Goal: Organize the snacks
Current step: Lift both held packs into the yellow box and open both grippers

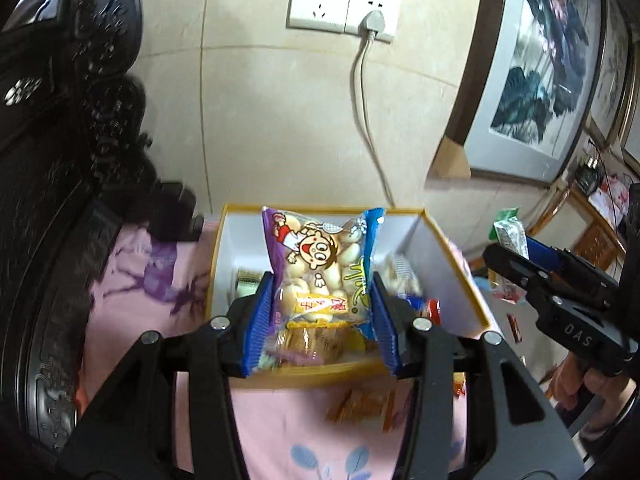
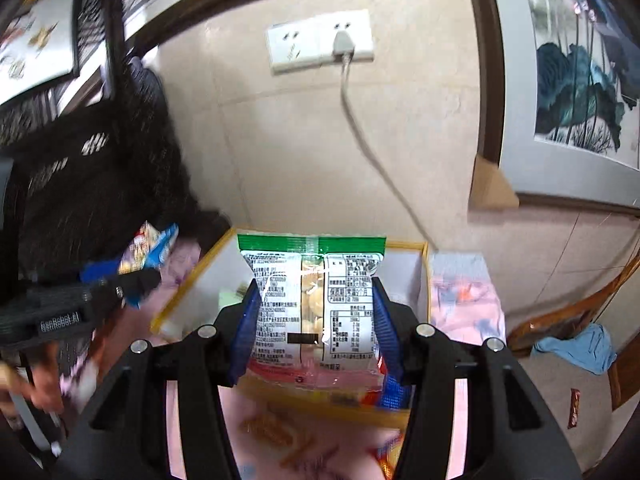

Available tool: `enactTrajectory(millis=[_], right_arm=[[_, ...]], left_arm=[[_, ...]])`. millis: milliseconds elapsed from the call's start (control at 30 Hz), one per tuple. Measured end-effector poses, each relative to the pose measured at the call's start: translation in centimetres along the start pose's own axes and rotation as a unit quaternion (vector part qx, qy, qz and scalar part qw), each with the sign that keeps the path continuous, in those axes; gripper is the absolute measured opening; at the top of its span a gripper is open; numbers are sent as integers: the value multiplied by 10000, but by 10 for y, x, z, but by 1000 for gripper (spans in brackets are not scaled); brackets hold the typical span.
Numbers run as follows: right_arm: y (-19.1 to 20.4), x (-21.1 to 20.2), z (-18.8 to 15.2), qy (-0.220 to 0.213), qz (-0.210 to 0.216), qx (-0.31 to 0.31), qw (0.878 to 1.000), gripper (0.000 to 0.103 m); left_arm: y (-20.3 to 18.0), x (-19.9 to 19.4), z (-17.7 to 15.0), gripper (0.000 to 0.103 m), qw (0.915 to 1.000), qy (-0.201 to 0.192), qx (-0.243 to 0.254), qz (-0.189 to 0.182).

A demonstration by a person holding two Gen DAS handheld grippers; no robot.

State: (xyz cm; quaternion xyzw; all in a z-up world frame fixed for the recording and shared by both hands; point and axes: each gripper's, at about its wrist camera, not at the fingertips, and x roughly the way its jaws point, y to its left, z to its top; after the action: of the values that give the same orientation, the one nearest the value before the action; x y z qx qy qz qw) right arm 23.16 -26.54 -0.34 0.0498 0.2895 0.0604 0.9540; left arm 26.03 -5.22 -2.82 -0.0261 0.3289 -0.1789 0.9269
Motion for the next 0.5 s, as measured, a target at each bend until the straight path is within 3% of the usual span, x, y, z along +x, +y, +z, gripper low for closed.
enactTrajectory(millis=[367, 400, 467, 500], right_arm=[[-9, 59, -1, 524, -146, 89, 9985, 54], [-9, 63, -2, 634, -168, 87, 9978, 56], [-5, 73, -4, 878, -425, -52, 9952, 58], [-3, 75, -5, 961, -602, -212, 9933, 59]], left_arm=[[3, 59, 14, 51, 9989, 316, -122, 326], [3, 63, 14, 56, 9986, 346, -134, 377], [6, 68, 13, 91, 9973, 460, -246, 521], [7, 67, 12, 94, 9966, 447, -308, 614]])
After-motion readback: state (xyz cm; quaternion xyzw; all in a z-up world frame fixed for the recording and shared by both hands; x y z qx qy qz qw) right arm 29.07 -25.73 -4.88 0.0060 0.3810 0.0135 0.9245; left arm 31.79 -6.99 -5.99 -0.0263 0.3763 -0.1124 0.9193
